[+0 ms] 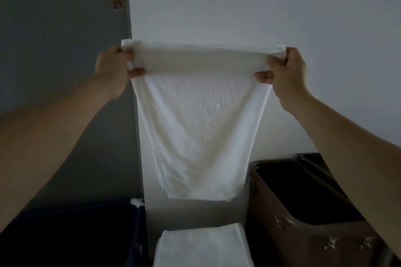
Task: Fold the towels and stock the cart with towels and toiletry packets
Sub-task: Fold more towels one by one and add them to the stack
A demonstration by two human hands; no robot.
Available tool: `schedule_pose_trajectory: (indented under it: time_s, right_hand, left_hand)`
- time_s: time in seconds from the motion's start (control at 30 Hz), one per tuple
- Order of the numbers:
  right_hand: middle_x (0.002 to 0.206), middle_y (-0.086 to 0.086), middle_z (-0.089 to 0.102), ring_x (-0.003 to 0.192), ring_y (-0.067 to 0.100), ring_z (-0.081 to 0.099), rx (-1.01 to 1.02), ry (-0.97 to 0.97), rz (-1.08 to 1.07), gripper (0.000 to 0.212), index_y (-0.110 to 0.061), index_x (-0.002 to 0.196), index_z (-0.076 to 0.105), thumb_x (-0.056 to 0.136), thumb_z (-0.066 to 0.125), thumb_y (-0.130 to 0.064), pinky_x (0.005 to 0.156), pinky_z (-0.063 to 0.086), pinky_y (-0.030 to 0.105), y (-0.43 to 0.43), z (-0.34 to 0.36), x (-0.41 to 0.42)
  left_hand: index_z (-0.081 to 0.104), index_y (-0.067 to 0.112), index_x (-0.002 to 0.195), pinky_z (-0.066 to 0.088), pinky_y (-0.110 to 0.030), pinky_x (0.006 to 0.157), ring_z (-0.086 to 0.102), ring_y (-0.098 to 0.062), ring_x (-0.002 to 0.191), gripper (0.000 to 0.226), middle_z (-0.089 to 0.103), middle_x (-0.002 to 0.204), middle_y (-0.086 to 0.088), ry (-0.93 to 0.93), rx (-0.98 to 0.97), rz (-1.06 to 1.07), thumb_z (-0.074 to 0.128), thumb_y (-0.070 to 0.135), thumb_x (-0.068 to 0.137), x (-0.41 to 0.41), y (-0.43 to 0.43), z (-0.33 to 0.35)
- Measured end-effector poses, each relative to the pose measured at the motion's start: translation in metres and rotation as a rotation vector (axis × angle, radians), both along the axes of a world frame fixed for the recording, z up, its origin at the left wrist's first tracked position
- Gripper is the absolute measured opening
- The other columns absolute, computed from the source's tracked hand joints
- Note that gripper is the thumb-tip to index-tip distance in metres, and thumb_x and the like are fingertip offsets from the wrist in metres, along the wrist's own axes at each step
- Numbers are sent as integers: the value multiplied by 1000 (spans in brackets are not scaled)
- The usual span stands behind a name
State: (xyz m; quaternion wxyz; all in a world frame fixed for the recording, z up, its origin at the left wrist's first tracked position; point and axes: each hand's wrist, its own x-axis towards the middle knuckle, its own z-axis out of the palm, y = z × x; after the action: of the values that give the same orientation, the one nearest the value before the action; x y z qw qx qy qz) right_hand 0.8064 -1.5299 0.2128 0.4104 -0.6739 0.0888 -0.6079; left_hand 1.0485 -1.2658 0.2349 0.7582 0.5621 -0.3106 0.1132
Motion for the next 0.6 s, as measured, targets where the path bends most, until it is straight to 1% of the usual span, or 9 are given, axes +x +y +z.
schedule_pose_trajectory:
  time_s: [0.07, 0.17, 0.23, 0.3, 0.37, 0.43, 0.47, 0.53, 0.6]
  right_hand:
    - [107, 15, 59, 63, 26, 73, 18, 34, -3, 13, -27, 92, 52, 95, 55, -15, 65, 63, 45, 18, -21, -22]
    - [112, 21, 60, 65, 27, 73, 19, 98, -9, 11, -28, 93, 54, 95, 58, -18, 61, 62, 36, 50, -60, -55]
    - [108, 19, 63, 67, 27, 74, 49, 168, -31, 11, -29, 95, 55, 97, 60, -20, 63, 62, 36, 74, -91, -77]
    - [101, 17, 68, 66, 27, 74, 117, 255, -44, 7, -27, 95, 57, 97, 61, -21, 64, 62, 36, 99, -126, -99]
    - [92, 15, 70, 62, 26, 74, 187, 367, -65, 3, -20, 96, 58, 97, 60, -21, 62, 63, 36, 122, -159, -120]
    - [80, 15, 71, 57, 24, 72, 245, 483, -91, 12, -9, 102, 59, 97, 61, -19, 62, 63, 39, 141, -186, -140]
    - [75, 15, 70, 54, 23, 71, 274, 529, -83, 17, -4, 105, 59, 96, 62, -18, 59, 62, 40, 148, -197, -150]
    - [71, 19, 66, 51, 26, 66, 292, 608, -60, 22, 4, 105, 60, 95, 64, -15, 51, 56, 37, 158, -212, -168]
    - [68, 22, 65, 53, 29, 60, 253, 686, -84, 23, 4, 100, 63, 93, 66, -17, 49, 47, 32, 162, -219, -184]
  left_hand:
    - [61, 0, 103, 61, -31, 65, 60, -25, 94, 11, 51, 99, -7, 94, -19, -110, 56, 0, 94, -17, 22, -20]
    - [61, 3, 91, 61, -34, 67, 58, -20, 80, 8, 49, 88, -6, 139, 24, -184, 55, -2, 93, -43, 61, -57]
    - [61, 1, 94, 61, -34, 66, 58, -17, 75, 7, 50, 86, -5, 173, 63, -217, 55, -2, 94, -60, 89, -89]
    - [61, 0, 99, 63, -38, 67, 61, -20, 82, 9, 53, 92, -8, 232, 147, -266, 53, -1, 96, -80, 117, -126]
    - [61, 1, 103, 62, -45, 72, 62, -26, 93, 14, 56, 101, -11, 319, 251, -324, 48, -2, 98, -102, 140, -163]
    - [61, -1, 100, 60, -46, 73, 59, -26, 88, 15, 54, 93, -12, 396, 336, -365, 47, -4, 97, -124, 159, -196]
    - [60, -2, 98, 60, -46, 72, 56, -26, 84, 13, 50, 88, -13, 423, 382, -382, 47, -4, 97, -132, 168, -209]
    - [57, -4, 101, 62, -44, 68, 53, -29, 84, 7, 45, 89, -13, 434, 511, -413, 51, -4, 97, -142, 185, -226]
    - [57, -2, 105, 62, -44, 69, 55, -33, 87, 9, 47, 91, -14, 436, 623, -457, 53, 0, 97, -144, 199, -236]
